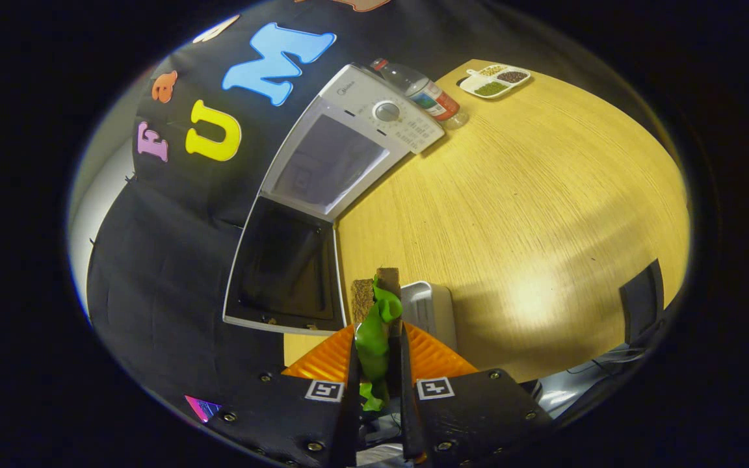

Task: Open the microwave, put the food inside, and close the microwave door.

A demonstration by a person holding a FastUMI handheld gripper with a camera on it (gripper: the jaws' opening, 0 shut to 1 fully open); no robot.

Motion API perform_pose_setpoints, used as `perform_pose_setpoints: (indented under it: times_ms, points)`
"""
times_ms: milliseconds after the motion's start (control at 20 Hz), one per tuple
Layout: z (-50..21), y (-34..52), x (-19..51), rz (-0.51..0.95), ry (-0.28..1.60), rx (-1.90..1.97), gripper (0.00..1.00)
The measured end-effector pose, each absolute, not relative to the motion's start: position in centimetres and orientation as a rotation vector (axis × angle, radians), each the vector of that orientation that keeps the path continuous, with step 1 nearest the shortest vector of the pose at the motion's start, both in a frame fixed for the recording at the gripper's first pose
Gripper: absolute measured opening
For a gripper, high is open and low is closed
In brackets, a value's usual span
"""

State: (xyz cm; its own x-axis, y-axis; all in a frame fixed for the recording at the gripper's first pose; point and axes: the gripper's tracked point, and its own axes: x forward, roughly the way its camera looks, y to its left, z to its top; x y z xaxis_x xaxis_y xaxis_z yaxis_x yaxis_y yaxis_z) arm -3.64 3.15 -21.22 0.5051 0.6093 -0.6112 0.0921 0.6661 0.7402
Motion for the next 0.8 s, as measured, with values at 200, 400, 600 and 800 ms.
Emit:
perform_pose_setpoints:
  times_ms: [200, 400, 600, 800]
  points:
    - [-18.9, 5.1, -0.8, 0.373, 0.928, 0.853, 0.26]
    - [-17.6, 7.3, 2.8, 0.364, 0.848, 0.873, 0.26]
    - [-16.6, 9.3, 6.9, 0.343, 0.761, 0.912, 0.26]
    - [-16.1, 10.8, 11.0, 0.323, 0.671, 0.949, 0.26]
